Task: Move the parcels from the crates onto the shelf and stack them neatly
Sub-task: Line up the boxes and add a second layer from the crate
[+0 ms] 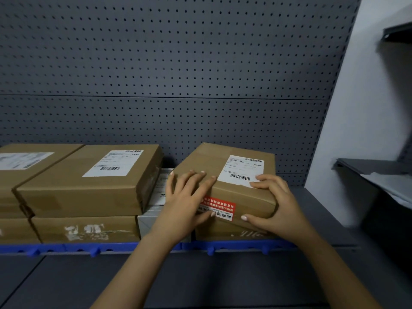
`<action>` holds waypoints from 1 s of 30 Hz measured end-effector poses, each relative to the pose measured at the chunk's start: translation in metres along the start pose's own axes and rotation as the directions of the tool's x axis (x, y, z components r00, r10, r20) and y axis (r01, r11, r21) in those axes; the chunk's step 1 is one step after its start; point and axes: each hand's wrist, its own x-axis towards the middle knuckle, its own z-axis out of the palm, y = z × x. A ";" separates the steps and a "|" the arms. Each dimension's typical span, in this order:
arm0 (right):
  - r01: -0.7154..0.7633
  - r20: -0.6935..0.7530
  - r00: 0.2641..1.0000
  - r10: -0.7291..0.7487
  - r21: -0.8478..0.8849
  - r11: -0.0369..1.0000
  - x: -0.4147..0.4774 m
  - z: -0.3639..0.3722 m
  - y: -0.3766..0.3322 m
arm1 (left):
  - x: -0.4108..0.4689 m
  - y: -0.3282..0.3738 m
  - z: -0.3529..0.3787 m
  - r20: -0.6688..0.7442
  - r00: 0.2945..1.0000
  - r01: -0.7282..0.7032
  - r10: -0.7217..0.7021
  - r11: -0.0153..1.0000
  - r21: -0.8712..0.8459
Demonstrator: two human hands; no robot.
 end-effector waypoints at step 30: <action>0.306 0.277 0.944 -0.177 -0.544 0.781 0.041 0.044 -0.044 | -0.040 -0.047 -0.049 -0.100 0.973 0.223 -0.209 0.962 0.159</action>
